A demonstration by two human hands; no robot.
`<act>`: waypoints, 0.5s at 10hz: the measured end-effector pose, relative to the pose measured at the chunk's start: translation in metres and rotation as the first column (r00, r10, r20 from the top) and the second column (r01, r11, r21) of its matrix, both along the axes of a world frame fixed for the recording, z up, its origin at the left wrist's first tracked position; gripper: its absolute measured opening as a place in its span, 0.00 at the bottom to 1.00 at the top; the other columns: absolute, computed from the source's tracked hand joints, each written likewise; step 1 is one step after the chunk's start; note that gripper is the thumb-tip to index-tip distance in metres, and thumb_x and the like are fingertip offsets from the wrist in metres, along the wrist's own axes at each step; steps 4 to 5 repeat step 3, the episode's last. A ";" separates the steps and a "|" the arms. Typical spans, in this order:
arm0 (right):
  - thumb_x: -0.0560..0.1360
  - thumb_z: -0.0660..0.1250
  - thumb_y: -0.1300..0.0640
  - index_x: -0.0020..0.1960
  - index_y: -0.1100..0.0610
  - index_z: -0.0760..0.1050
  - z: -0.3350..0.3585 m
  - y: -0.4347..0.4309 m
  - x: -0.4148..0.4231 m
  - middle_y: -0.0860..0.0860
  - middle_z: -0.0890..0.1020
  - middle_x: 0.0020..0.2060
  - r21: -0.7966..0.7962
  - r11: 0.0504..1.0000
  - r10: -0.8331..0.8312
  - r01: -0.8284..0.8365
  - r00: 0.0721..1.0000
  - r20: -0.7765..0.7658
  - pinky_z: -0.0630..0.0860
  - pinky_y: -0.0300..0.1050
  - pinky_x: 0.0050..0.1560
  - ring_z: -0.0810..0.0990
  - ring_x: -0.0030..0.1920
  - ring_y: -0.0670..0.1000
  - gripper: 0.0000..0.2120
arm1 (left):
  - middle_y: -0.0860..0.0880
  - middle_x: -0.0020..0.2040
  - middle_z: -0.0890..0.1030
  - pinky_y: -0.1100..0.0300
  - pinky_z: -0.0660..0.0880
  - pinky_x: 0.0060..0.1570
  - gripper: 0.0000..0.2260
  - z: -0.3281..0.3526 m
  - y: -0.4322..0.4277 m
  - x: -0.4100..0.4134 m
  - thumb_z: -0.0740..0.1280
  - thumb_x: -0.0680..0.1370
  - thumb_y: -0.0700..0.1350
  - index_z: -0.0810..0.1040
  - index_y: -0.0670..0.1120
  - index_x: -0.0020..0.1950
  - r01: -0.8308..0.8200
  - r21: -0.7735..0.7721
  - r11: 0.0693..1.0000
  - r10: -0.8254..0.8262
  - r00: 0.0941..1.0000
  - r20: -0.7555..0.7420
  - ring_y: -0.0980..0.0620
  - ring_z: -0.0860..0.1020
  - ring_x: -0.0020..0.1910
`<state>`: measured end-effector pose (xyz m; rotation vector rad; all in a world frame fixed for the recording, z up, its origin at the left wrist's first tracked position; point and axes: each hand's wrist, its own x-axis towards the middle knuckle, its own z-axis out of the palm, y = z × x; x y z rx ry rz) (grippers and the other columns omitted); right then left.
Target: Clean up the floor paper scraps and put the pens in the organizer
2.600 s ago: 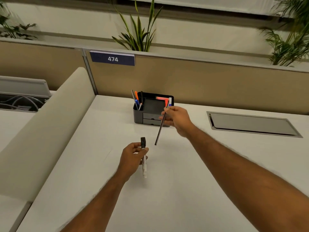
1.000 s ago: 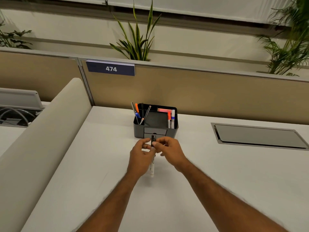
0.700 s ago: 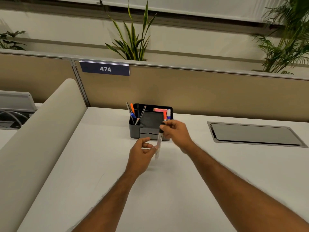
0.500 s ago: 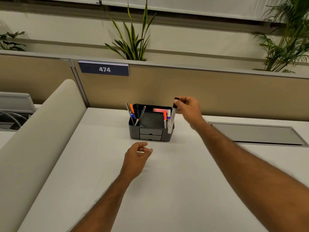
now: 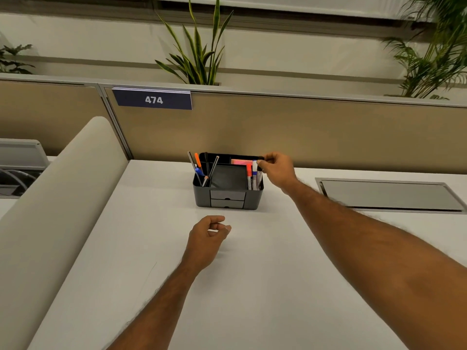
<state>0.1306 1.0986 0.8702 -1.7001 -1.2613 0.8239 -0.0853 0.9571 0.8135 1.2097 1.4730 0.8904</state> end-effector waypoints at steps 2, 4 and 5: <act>0.74 0.73 0.55 0.58 0.60 0.80 -0.008 -0.018 0.007 0.50 0.83 0.39 -0.104 0.994 0.059 -0.040 0.981 0.185 0.75 0.45 0.49 0.81 0.47 0.53 0.15 | 0.49 0.50 0.82 0.52 0.79 0.52 0.13 0.003 -0.004 -0.007 0.70 0.78 0.45 0.78 0.47 0.61 0.016 0.004 1.000 -0.016 1.000 -0.007 0.47 0.82 0.50; 0.74 0.72 0.52 0.62 0.59 0.77 -0.006 -0.032 0.016 0.47 0.79 0.39 -0.120 0.992 0.066 -0.039 0.971 0.231 0.71 0.42 0.48 0.78 0.46 0.50 0.19 | 0.49 0.50 0.82 0.54 0.79 0.50 0.12 0.010 -0.008 -0.007 0.70 0.78 0.45 0.78 0.46 0.61 0.023 0.015 1.000 -0.022 1.000 -0.016 0.47 0.83 0.50; 0.74 0.72 0.52 0.62 0.59 0.77 -0.006 -0.032 0.016 0.47 0.79 0.39 -0.120 0.992 0.066 -0.039 0.971 0.231 0.71 0.42 0.48 0.78 0.46 0.50 0.19 | 0.49 0.50 0.82 0.54 0.79 0.50 0.12 0.010 -0.008 -0.007 0.70 0.78 0.45 0.78 0.46 0.61 0.023 0.015 1.000 -0.022 1.000 -0.016 0.47 0.83 0.50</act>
